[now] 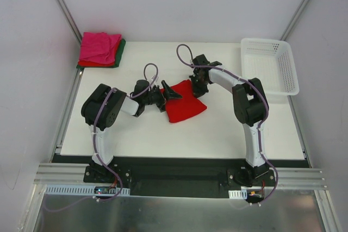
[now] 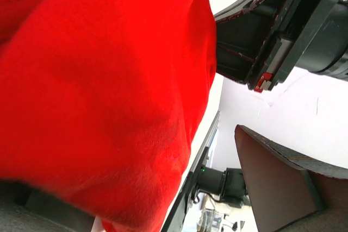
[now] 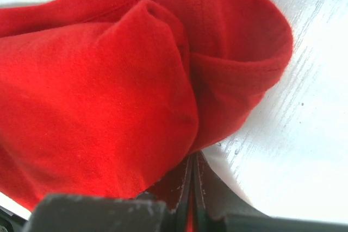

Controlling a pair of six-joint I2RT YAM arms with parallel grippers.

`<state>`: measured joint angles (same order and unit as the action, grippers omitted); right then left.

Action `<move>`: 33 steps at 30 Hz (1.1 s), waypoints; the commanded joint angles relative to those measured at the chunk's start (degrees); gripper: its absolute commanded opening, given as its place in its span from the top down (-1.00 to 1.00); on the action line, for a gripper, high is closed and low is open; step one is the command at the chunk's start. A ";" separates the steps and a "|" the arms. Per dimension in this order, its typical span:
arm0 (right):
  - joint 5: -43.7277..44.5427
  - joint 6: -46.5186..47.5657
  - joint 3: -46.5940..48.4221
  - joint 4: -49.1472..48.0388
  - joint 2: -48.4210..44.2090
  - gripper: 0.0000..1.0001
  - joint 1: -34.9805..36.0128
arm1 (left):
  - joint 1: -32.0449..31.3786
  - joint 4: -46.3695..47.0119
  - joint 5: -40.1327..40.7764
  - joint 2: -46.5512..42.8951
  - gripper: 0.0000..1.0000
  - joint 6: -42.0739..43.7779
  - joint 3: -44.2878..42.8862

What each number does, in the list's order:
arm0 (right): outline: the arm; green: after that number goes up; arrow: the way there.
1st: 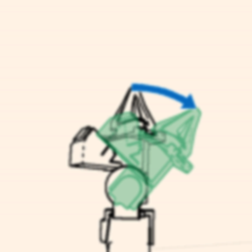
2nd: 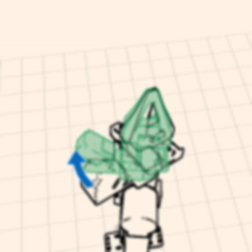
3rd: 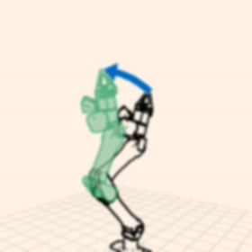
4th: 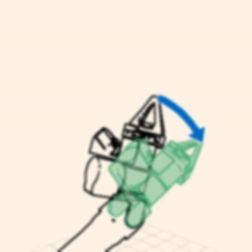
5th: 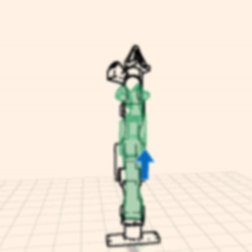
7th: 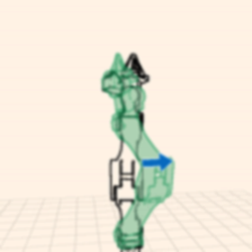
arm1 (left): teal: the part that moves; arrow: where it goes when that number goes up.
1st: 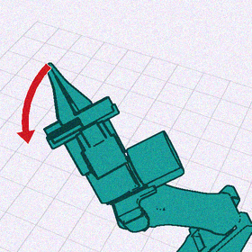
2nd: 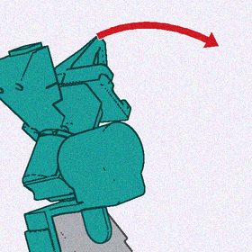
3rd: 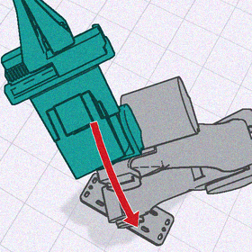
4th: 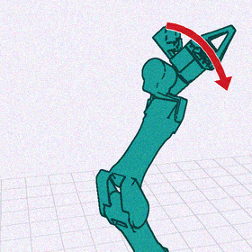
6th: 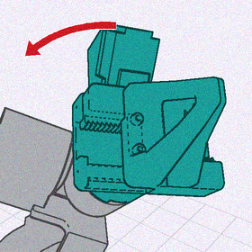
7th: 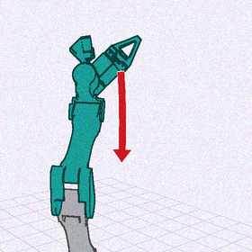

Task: Fold and stack the t-shirts
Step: Put the neatly folded tshirt into the corner of the board with the left arm

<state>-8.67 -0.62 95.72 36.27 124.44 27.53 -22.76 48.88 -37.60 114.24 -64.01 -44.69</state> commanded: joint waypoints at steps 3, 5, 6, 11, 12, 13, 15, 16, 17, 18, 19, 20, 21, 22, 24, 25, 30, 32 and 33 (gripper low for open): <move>-2.14 -0.43 -0.98 1.35 -3.68 0.98 0.60 | -3.77 -12.14 7.72 6.26 -0.78 2.14 -0.30; -2.15 -0.52 -0.98 1.35 -3.68 0.98 0.51 | -4.48 -12.32 7.98 7.14 -0.72 1.61 -1.01; -2.06 -0.35 -1.06 1.35 -3.68 0.97 0.60 | -5.00 -12.41 8.25 7.14 -0.69 1.52 -1.54; -1.88 0.01 -1.24 1.52 -3.94 0.97 0.51 | -5.80 -13.73 8.51 8.28 -0.23 1.34 -3.21; -1.79 0.09 -1.24 1.52 -3.94 0.98 0.51 | -5.89 -13.73 8.34 8.55 -0.12 1.26 -3.30; -1.79 0.18 -1.33 1.52 -3.94 0.98 0.42 | -5.89 -13.73 8.34 8.72 0.19 1.17 -3.48; -1.79 0.27 -1.33 1.61 -3.95 0.97 0.51 | -5.98 -13.73 8.16 8.99 0.67 0.90 -3.65; -1.79 0.27 -1.41 1.61 -4.12 0.98 0.51 | -5.98 -13.73 8.16 8.99 1.00 0.82 -3.65; -1.71 0.27 -1.42 1.61 -4.03 0.98 0.51 | -5.98 -13.73 7.99 8.99 1.00 0.81 -3.74; -1.62 0.18 -1.42 1.52 -4.12 0.97 0.51 | -5.98 -13.64 7.81 8.73 1.00 0.90 -3.74; -1.44 0.27 -1.42 1.70 -4.12 0.98 0.60 | -5.98 -13.46 7.64 8.55 1.00 0.90 -3.65; -1.35 0.27 -1.59 1.61 -4.21 0.97 0.42 | -5.98 -13.12 7.63 8.29 1.00 0.90 -3.31; -0.57 0.27 -1.68 1.61 -4.30 0.95 0.51 | -5.89 -12.42 7.29 7.24 1.00 0.90 -3.21; 0.05 0.27 -1.77 1.52 -4.82 0.93 0.42 | -5.80 -12.23 7.37 6.53 1.00 1.34 -2.87; 2.67 -0.08 -3.08 0.82 -5.87 0.52 0.16 | -5.80 -12.75 7.72 3.65 1.00 2.04 -2.34; 3.91 -0.34 -3.78 0.47 -7.44 0.32 0.07 | -5.71 -13.11 7.90 2.67 1.00 2.65 -2.25; 13.49 -2.71 -8.70 -2.08 -14.48 -0.19 -2.03 | -5.10 -17.41 8.69 -4.97 1.00 4.94 -2.60; 14.99 -3.15 -9.59 -2.34 -17.11 -0.27 -3.09 | -4.92 -20.31 8.95 -8.13 1.00 6.52 -3.73; 15.69 -2.98 -10.29 -2.35 -17.74 -0.28 -3.27 | -5.01 -21.19 8.95 -9.11 1.00 7.66 -4.35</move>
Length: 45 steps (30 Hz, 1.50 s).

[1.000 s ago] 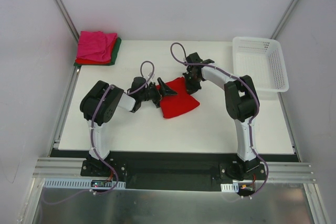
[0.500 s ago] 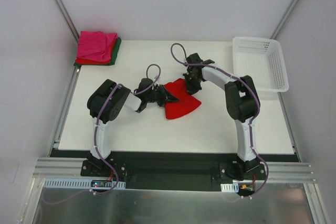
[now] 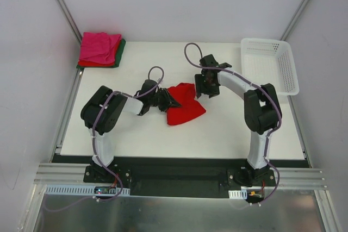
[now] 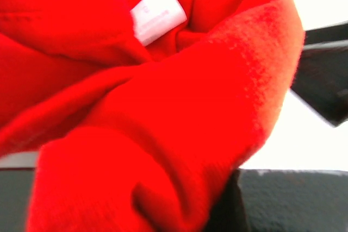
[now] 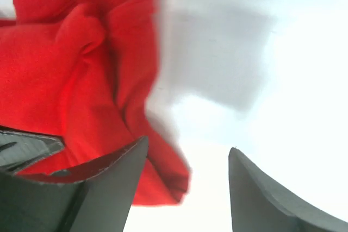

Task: Fold and stack the t-shirts
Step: Put the neatly folded tshirt into the corner of the board with the left arm

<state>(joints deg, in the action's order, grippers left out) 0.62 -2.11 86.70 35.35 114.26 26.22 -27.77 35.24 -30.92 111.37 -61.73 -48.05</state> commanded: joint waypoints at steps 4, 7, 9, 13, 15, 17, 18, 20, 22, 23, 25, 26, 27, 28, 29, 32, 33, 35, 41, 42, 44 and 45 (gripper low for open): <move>6.58 -1.23 -3.28 -1.60 -9.31 -0.29 -2.49 | 0.43 -10.46 1.74 -9.77 1.00 7.06 -4.93; 6.06 -1.32 -4.78 -2.04 -9.93 -0.29 -2.49 | 1.14 -12.12 0.60 -11.79 1.00 7.94 -8.09; 5.27 -1.49 -5.66 -2.39 -10.10 -0.29 -2.49 | 1.84 -14.06 0.07 -13.19 1.00 9.34 -9.86; 3.86 -1.84 -6.89 -3.10 -9.93 -0.29 -2.49 | 5.52 -15.38 -1.60 -13.73 1.00 11.37 -15.47; 3.25 -1.85 -7.15 -3.27 -9.84 -0.29 -2.57 | 6.76 -15.03 -2.91 -13.46 1.00 11.64 -17.15; 2.81 -1.85 -7.33 -3.27 -9.84 -0.29 -2.57 | 8.69 -14.59 -3.53 -13.37 1.00 11.46 -19.35; 2.72 -1.85 -7.33 -3.27 -9.76 -0.29 -2.57 | 9.31 -14.07 -4.23 -13.20 1.00 11.11 -20.06; 2.54 -1.76 -7.33 -3.36 -9.58 -0.29 -2.57 | 10.89 -12.92 -4.50 -12.94 1.00 10.41 -21.64; 2.19 -1.85 -7.33 -3.27 -9.40 -0.29 -2.57 | 12.03 -12.22 -4.15 -13.02 1.00 10.23 -23.30; 1.84 -1.76 -7.50 -3.27 -9.40 -0.29 -2.49 | 13.43 -11.78 -3.98 -13.02 1.00 10.06 -23.66; 1.49 -1.76 -7.59 -3.45 -9.40 -0.29 -2.57 | 14.84 -10.38 -3.71 -13.02 1.00 9.79 -24.98; 1.40 -1.58 -7.59 -3.45 -9.06 -0.29 -2.57 | 16.07 -9.85 -3.71 -13.02 1.00 9.62 -25.59; 1.22 -1.58 -7.77 -3.36 -8.97 -0.29 -2.57 | 16.78 -9.15 -3.71 -13.02 1.00 9.44 -26.47; 1.22 -1.58 -7.86 -3.36 -8.88 -0.29 -2.49 | 17.48 -7.14 -3.28 -13.11 1.00 9.18 -26.65; 0.87 -1.50 -7.94 -3.54 -8.70 -0.29 -2.49 | 18.10 -6.42 -2.92 -13.20 1.00 8.74 -26.92; 0.43 -1.49 -8.12 -3.54 -8.61 -0.29 -2.57 | 21.34 -1.43 -0.21 -13.20 1.00 6.12 -26.83; 0.26 -1.41 -8.21 -3.54 -8.61 -0.29 -2.57 | 23.01 -0.01 0.93 -13.20 1.00 5.32 -26.13; 0.17 -1.49 -8.30 -3.45 -8.61 -0.29 -2.57 | 24.77 2.88 4.17 -12.76 1.00 3.47 -25.95; 0.26 -0.62 -8.04 -2.57 -8.35 -0.29 -2.57 | 31.28 6.94 7.36 -7.76 1.00 -0.92 -30.16; 0.26 -0.44 -7.95 -2.40 -8.26 -0.29 -2.75 | 31.89 7.73 8.15 -7.14 1.00 -1.45 -31.82; 0.17 -0.18 -7.77 -2.13 -7.74 -0.29 -2.92 | 34.00 9.05 8.68 -4.94 1.00 -3.29 -33.50; 0.08 0.00 -7.68 -1.87 -7.56 -0.29 -3.01 | 34.62 9.84 8.77 -4.07 1.00 -3.91 -35.60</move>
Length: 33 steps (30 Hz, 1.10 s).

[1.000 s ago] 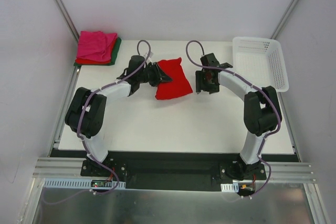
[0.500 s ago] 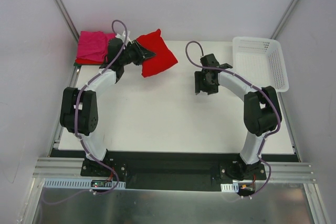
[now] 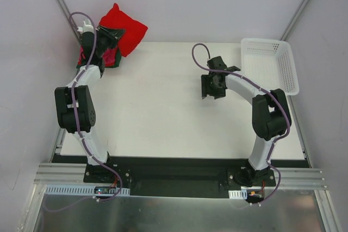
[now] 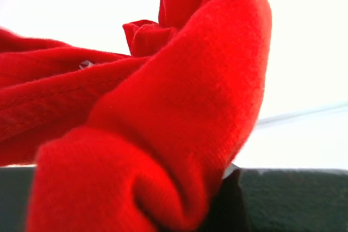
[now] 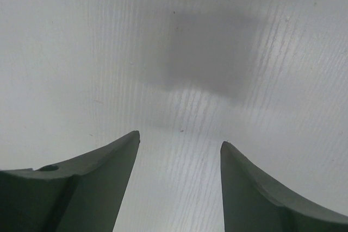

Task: Fold and stack the t-shirts
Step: Put the neatly folded tshirt into the corner of the board with the left arm

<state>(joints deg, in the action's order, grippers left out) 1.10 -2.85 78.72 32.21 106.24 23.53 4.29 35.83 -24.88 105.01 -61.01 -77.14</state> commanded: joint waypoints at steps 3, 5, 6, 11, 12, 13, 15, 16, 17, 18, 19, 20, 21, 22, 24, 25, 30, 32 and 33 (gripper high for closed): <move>-0.40 0.83 0.38 1.63 1.17 -0.29 -0.59 | 4.58 9.78 3.35 6.94 1.00 -5.78 -11.86; -0.58 0.83 0.47 1.63 1.95 -0.29 -0.94 | 5.72 9.69 3.79 8.88 1.00 -6.31 -14.60; -0.66 0.83 0.65 1.81 2.13 -0.29 -1.03 | 6.16 9.69 3.96 10.72 1.00 -6.48 -16.96; -3.04 0.48 1.44 2.51 4.41 -0.29 -1.29 | 8.45 10.22 5.55 17.32 1.00 -7.89 -25.66; -3.04 0.31 1.61 2.86 4.68 -0.29 -1.38 | 8.97 10.39 5.98 19.51 1.00 -7.98 -26.82; -3.39 0.39 1.96 3.21 5.03 -0.29 -1.38 | 9.24 10.66 6.25 20.57 1.00 -8.24 -27.87; -3.56 0.30 2.32 3.91 5.65 -0.29 -1.47 | 10.11 11.45 7.56 23.81 1.00 -8.77 -30.95; -3.56 0.48 2.84 4.18 6.00 -0.28 -1.64 | 10.29 11.54 7.92 24.88 1.00 -9.03 -32.01; -3.65 0.65 3.11 4.53 6.09 -0.29 -1.56 | 10.56 11.71 8.44 26.02 1.00 -9.64 -34.02; -3.65 0.74 3.28 5.14 6.61 -0.29 -1.73 | 10.73 11.98 8.62 28.03 1.00 -9.82 -34.99; -3.74 1.00 3.63 5.58 6.70 -0.29 -1.82 | 11.08 12.07 8.89 28.92 1.00 -9.91 -35.87; -3.65 1.09 4.07 5.85 6.88 -0.29 -1.91 | 11.26 12.15 9.06 29.63 1.00 -9.83 -37.01; -3.74 1.27 4.16 6.29 7.05 -0.29 -2.08 | 11.52 12.15 9.32 30.59 1.00 -9.83 -37.37; -3.74 1.44 4.42 6.38 7.32 -0.29 -2.26 | 11.87 12.15 9.68 30.78 1.00 -9.30 -37.46; -3.91 1.53 5.04 6.90 7.67 -0.29 -2.69 | 12.40 12.15 10.03 30.96 1.00 -9.12 -36.59; -4.18 1.53 5.30 7.08 8.11 -0.29 -2.79 | 12.67 12.76 10.12 30.78 1.00 -9.12 -35.98; -4.97 1.62 7.23 7.52 9.51 -0.29 -3.40 | 14.07 15.05 11.17 28.32 1.00 -8.33 -28.69; -5.15 1.62 7.50 7.61 9.87 -0.29 -3.40 | 14.51 16.19 11.17 27.97 1.00 -8.95 -26.23; -5.23 1.62 7.42 7.52 9.87 -0.29 -3.40 | 14.77 16.54 11.09 27.71 1.00 -9.21 -25.43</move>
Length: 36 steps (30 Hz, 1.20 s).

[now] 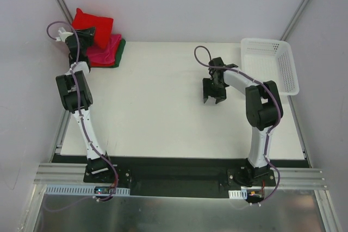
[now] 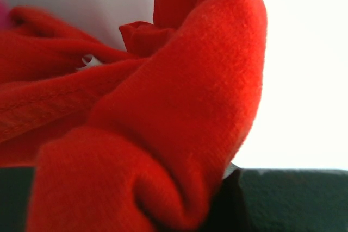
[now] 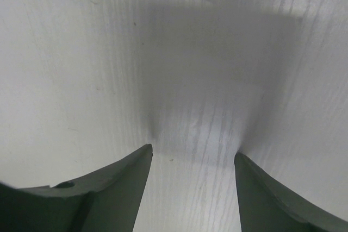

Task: Fold and stack the t-shirts
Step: Put the neatly folded tshirt into the corner of the board with the left arm

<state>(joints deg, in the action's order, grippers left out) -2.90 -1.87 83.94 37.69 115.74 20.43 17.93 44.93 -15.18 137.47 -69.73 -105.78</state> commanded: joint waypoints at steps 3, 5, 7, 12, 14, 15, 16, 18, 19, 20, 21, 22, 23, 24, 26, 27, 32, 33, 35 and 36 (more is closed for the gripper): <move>-0.97 0.72 2.19 2.12 0.19 -0.29 -0.30 | 1.31 9.03 2.00 -5.63 1.00 -1.19 6.89; -0.53 0.64 2.02 2.12 0.01 -0.29 -0.39 | 1.31 9.91 2.87 -5.98 1.00 -1.89 9.26; -0.44 0.64 1.93 2.12 -0.34 -0.29 -0.39 | 1.40 10.35 3.23 -5.81 1.00 -2.59 10.15; -0.53 0.64 2.19 2.21 -0.52 -0.29 -0.39 | 1.31 11.41 3.84 -3.88 0.82 -4.79 11.03; -0.44 0.64 1.93 2.21 -0.52 -0.29 -0.39 | 1.31 11.06 3.93 -3.61 0.25 -5.06 11.29; -0.44 0.64 2.01 2.21 -0.52 -0.29 -0.39 | 1.31 10.45 4.19 -3.70 0.09 -4.97 11.38; -0.36 0.73 1.84 2.30 -0.61 -0.29 -0.30 | 1.31 10.44 4.28 -3.79 -0.03 -5.06 11.82; -0.62 0.64 1.75 2.21 -0.52 -0.29 -0.39 | 1.31 10.09 4.37 -3.96 -0.35 -4.80 11.82; -0.79 0.73 1.75 2.21 -0.52 -0.29 -0.39 | 1.23 10.01 4.20 -4.05 -0.46 -4.62 11.82; -0.80 0.55 1.75 2.12 -0.52 -0.29 -0.39 | 1.23 10.00 4.19 -4.23 -0.76 -4.62 11.91; -0.88 0.55 1.58 2.12 -0.52 -0.29 -0.30 | 1.23 9.92 4.19 -4.49 -0.81 -4.45 11.91; -0.97 0.55 1.58 1.95 -0.61 -0.29 -0.39 | 1.31 9.57 4.11 -4.75 -0.84 -4.36 12.00; -1.06 0.29 1.58 1.77 -0.69 -0.29 -0.47 | 1.23 9.48 4.11 -5.45 -0.98 -4.18 12.17; -1.41 0.20 1.58 1.60 -0.78 -0.29 -0.39 | 1.23 9.39 4.02 -5.81 -0.98 -4.09 12.43; -1.67 0.02 1.40 1.25 -0.87 -0.29 -0.39 | 1.23 9.30 3.49 -7.47 -0.99 -3.83 13.49; -2.11 -0.15 1.31 1.16 -1.13 -0.29 -0.39 | 1.23 9.21 3.32 -8.17 -0.99 -3.22 13.93; -2.90 -0.59 0.26 0.02 -2.45 -0.29 -0.39 | 1.23 8.25 2.53 -13.70 -0.99 -1.63 18.06; -3.08 -0.59 0.00 -0.25 -3.15 -0.29 -0.39 | 1.23 8.25 2.35 -14.50 -0.99 -1.55 18.76; -3.17 -0.59 -1.23 -0.78 -4.03 -0.29 -0.39 | 1.31 8.07 2.26 -17.14 -0.98 -1.19 21.13; -3.26 -0.68 -1.58 -0.95 -4.82 -0.29 -0.39 | 1.23 7.81 2.26 -18.19 -0.99 -0.93 22.18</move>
<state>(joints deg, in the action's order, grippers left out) -4.10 -1.96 83.81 37.52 115.57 20.21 19.18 50.06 -12.05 127.94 -72.60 -86.41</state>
